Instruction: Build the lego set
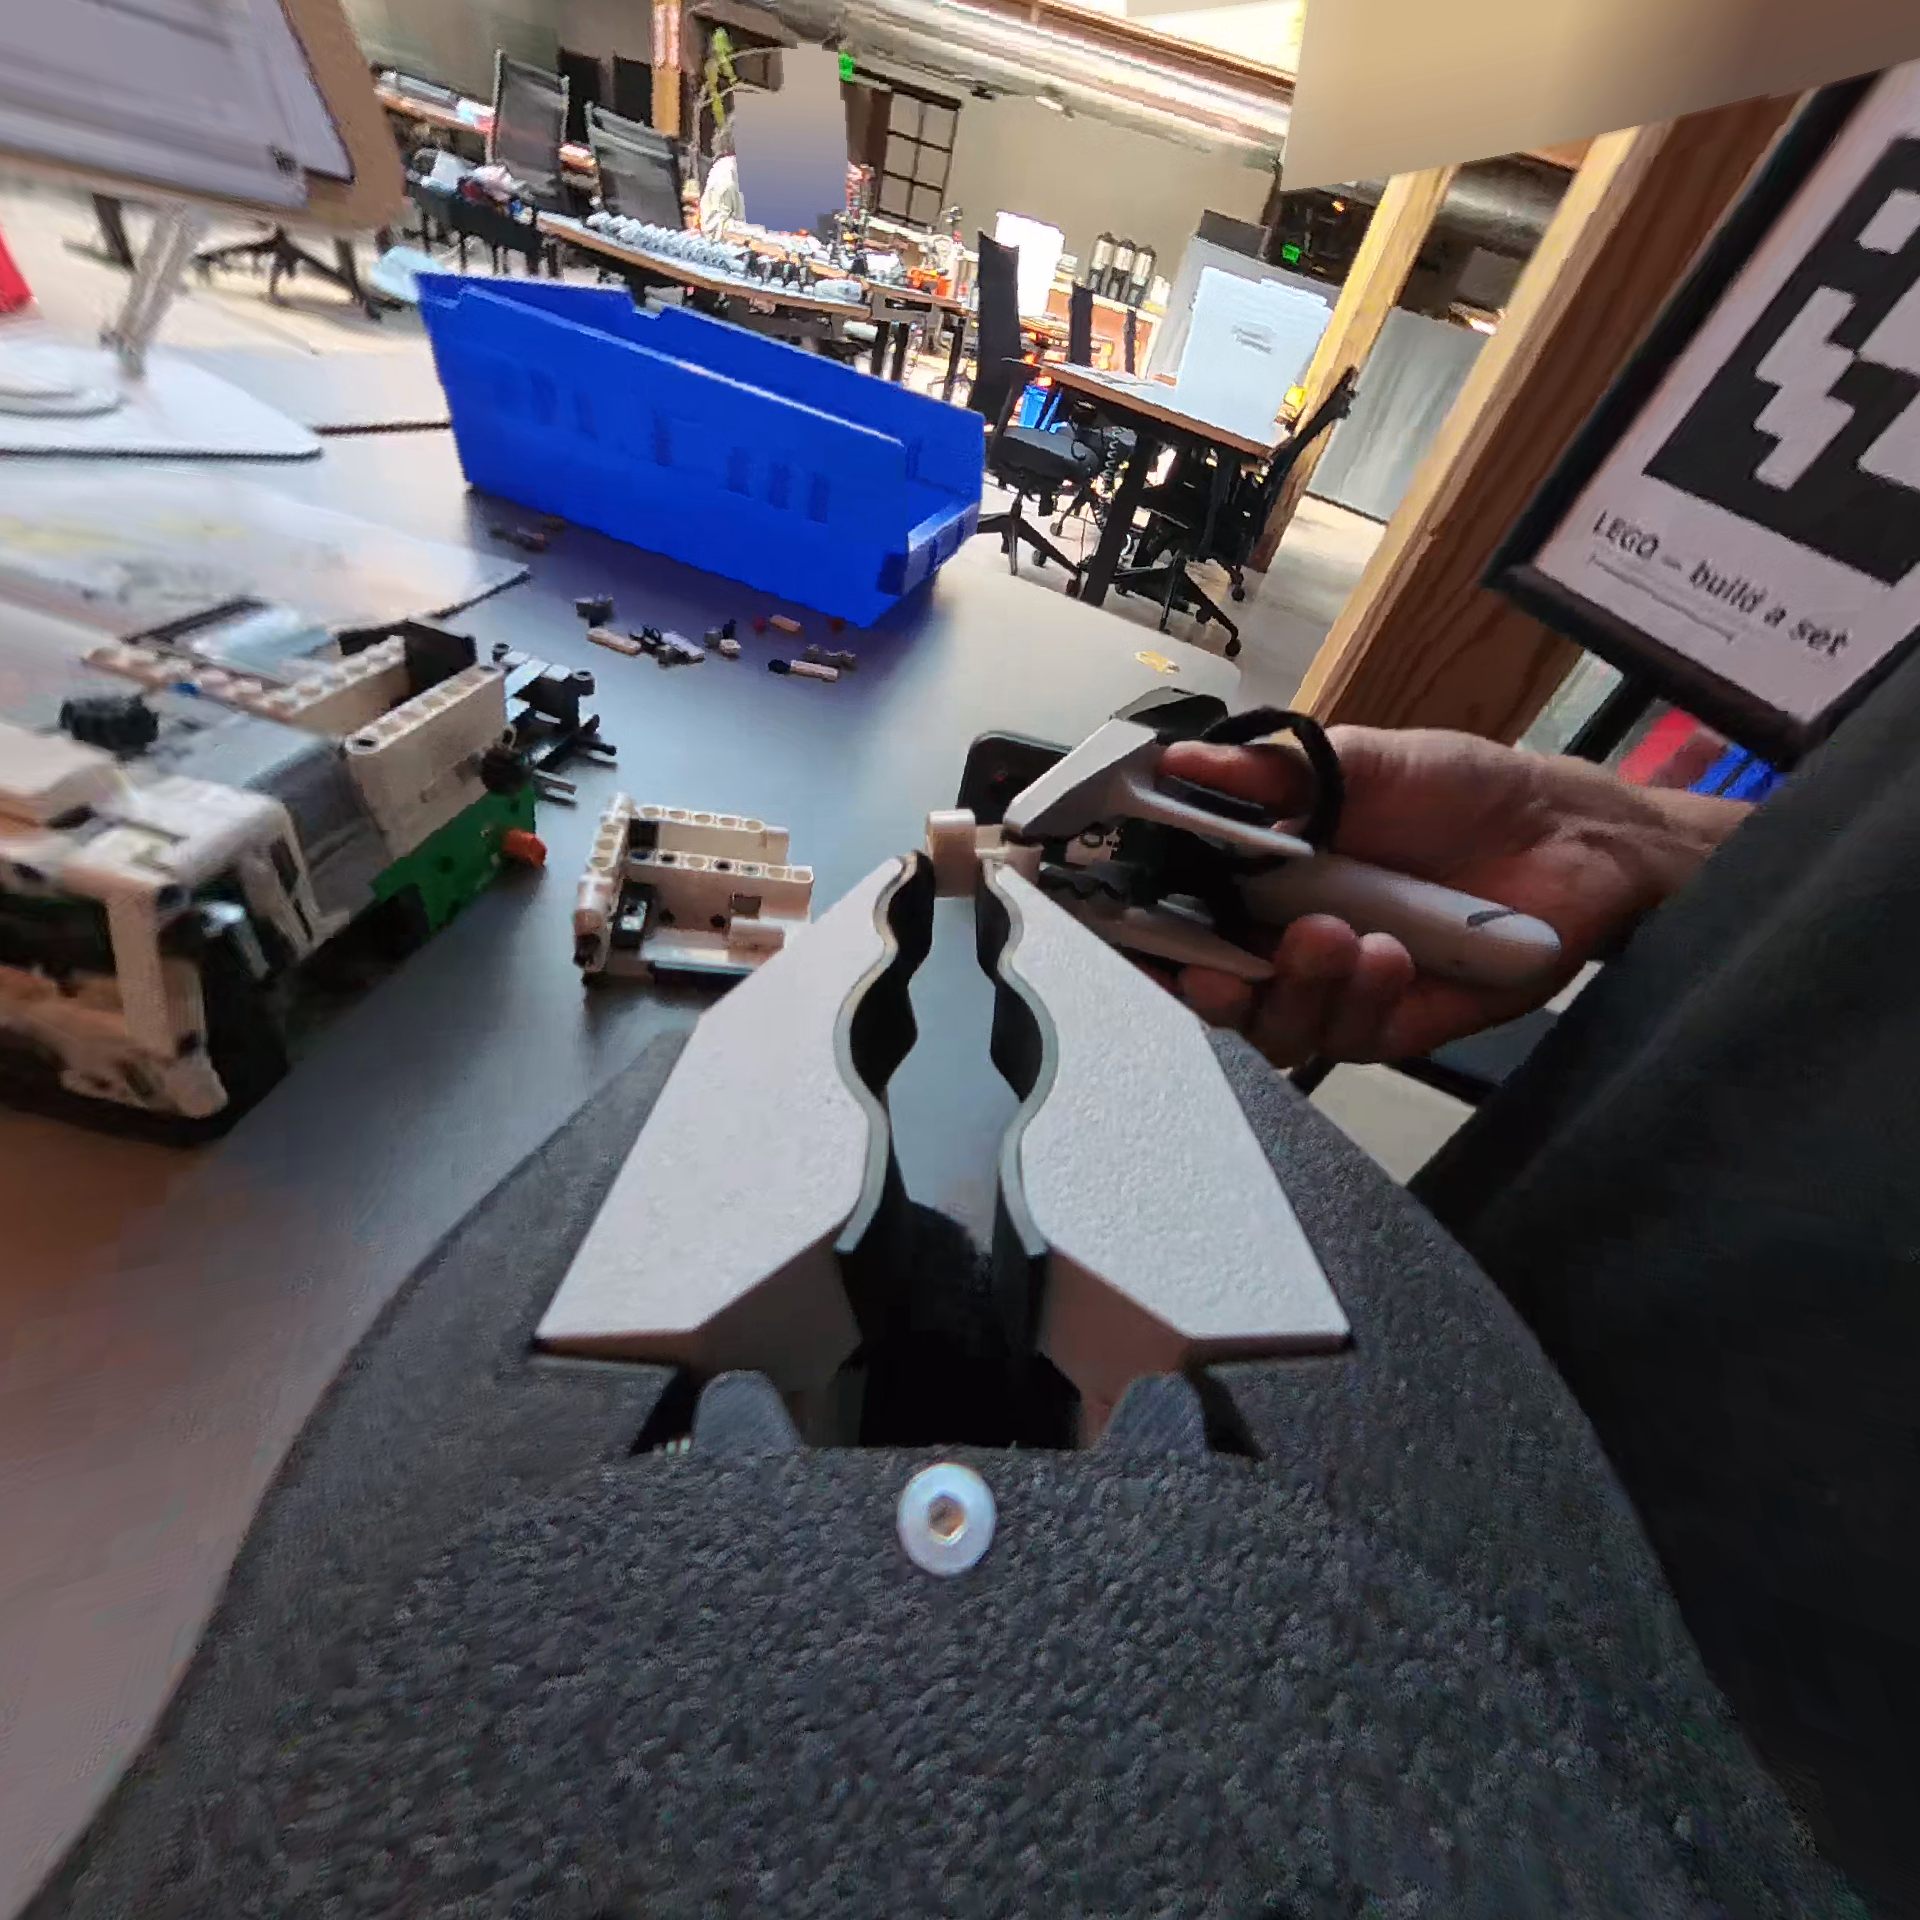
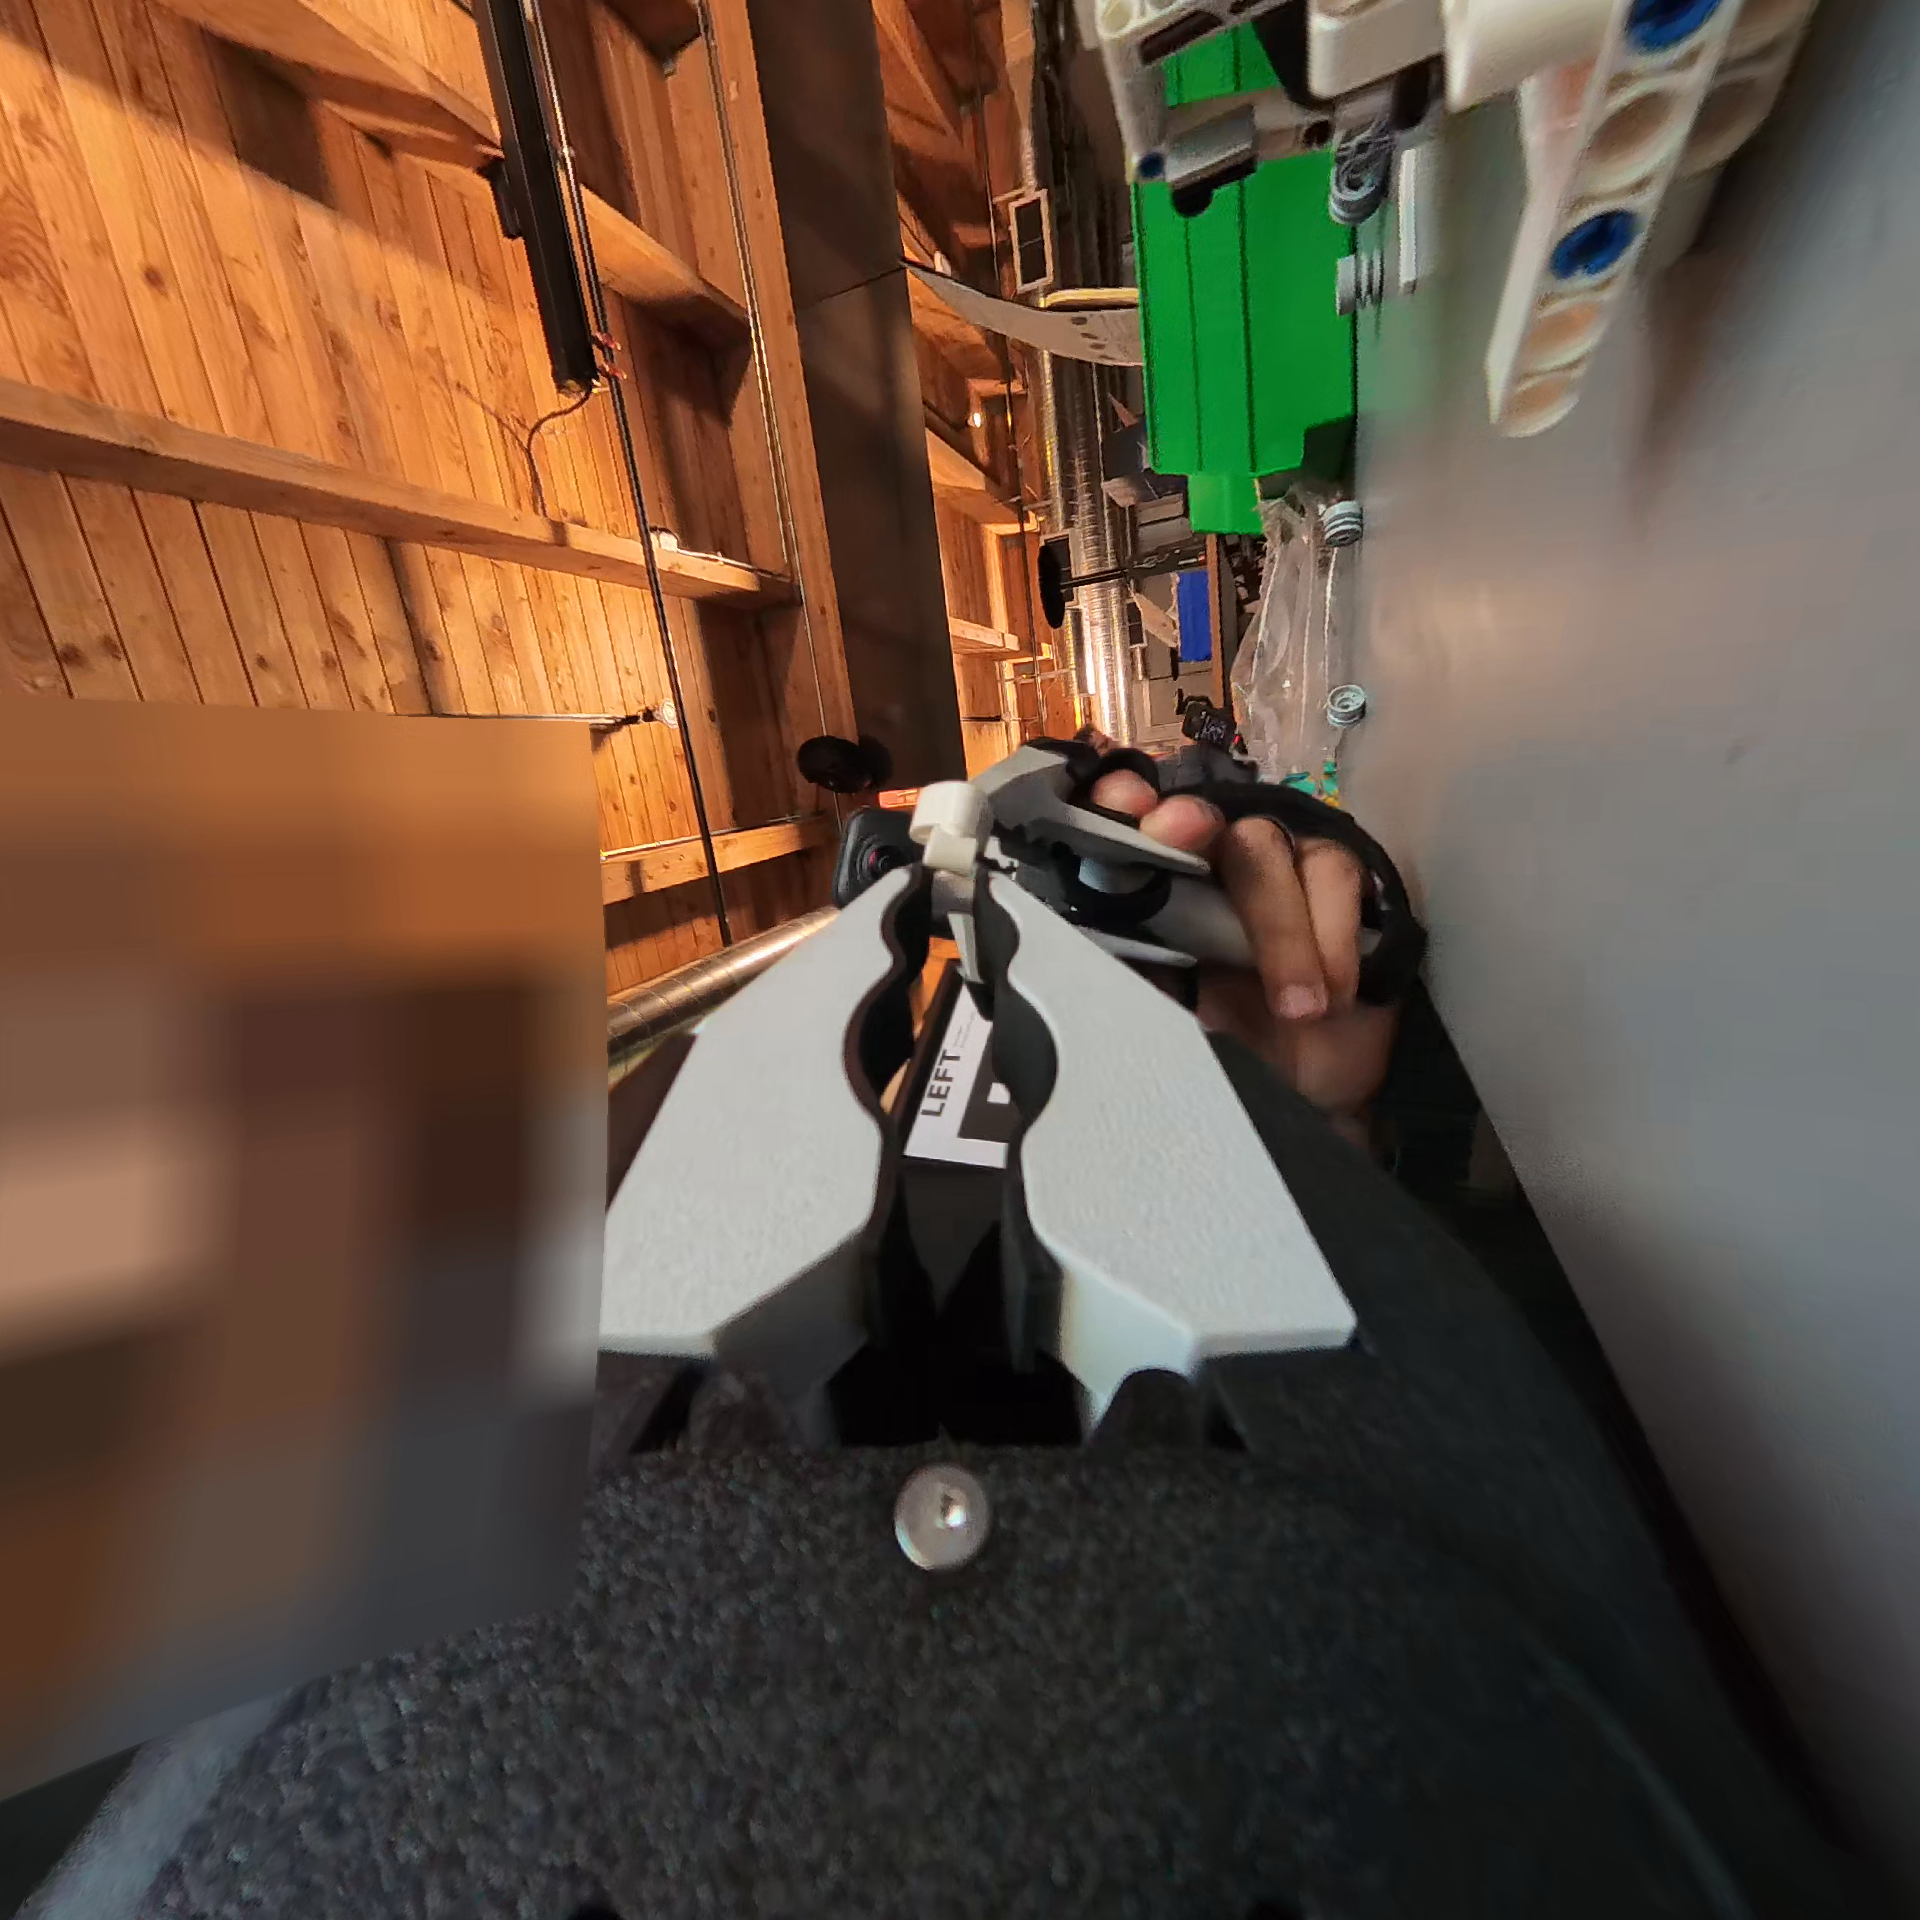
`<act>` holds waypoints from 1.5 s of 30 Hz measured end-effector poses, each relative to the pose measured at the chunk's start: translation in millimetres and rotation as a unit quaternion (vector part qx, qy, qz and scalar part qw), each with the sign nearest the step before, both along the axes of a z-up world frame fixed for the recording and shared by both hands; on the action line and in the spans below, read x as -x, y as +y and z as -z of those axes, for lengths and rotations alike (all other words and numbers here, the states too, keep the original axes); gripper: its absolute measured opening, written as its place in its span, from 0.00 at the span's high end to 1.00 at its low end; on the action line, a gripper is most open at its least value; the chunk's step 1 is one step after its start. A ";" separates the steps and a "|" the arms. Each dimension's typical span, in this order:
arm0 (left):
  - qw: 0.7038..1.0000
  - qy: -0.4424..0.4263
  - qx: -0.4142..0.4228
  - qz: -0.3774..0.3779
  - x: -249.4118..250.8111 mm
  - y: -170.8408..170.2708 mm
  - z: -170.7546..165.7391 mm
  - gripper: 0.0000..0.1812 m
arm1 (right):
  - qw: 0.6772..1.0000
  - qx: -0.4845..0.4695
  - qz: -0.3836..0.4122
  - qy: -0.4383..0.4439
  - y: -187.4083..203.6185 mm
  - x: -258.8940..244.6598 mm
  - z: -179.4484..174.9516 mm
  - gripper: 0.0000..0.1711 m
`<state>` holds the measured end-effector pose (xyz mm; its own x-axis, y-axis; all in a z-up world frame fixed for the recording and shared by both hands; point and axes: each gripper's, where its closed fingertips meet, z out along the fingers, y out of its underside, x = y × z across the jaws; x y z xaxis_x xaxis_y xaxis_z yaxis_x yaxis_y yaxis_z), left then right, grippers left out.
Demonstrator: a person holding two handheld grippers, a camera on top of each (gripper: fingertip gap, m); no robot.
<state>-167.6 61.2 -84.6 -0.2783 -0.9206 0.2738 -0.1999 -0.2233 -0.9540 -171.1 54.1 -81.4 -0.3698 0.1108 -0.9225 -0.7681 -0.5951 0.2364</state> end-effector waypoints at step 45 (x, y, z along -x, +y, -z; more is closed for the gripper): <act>0.921 0.162 0.351 0.045 23.5 -1.5 28.1 0.99 | 0.389 -0.327 -0.078 -0.858 8.4 25.4 38.2 0.96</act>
